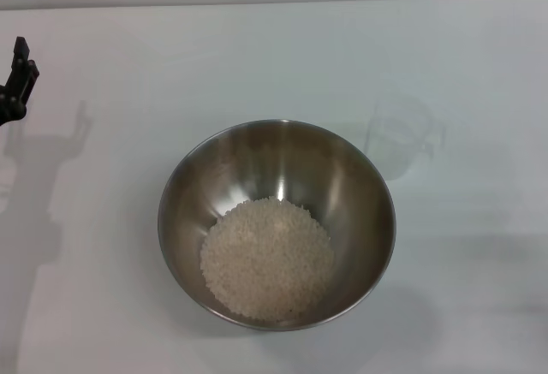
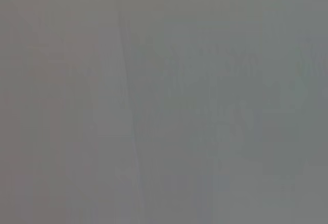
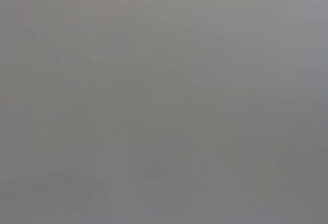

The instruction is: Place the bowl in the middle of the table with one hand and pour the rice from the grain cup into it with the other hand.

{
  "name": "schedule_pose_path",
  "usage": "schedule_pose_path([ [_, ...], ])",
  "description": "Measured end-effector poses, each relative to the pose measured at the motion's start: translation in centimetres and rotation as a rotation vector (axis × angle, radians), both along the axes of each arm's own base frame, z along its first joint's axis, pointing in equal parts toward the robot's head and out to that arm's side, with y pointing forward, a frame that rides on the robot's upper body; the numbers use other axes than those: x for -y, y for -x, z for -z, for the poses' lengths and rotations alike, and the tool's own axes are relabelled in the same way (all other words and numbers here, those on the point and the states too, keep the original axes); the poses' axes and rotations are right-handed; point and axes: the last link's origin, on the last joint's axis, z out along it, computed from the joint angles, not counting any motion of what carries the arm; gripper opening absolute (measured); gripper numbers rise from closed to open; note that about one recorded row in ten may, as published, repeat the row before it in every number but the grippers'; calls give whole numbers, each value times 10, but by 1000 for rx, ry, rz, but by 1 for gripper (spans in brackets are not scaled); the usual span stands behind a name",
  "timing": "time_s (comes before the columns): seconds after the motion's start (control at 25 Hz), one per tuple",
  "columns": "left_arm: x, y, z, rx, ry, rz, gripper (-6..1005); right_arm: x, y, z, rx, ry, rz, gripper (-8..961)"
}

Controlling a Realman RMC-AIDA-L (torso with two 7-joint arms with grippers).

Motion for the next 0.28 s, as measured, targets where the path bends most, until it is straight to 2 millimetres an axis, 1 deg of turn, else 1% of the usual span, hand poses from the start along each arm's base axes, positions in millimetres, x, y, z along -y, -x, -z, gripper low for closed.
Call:
schedule_pose_path([
  [0.16,3,1,2,0,7,0,815,3,-2,-2,2,-22,21,840],
  [0.28,6,2,2,-5,9,3,815,4,-3,-2,2,-21,29,840],
])
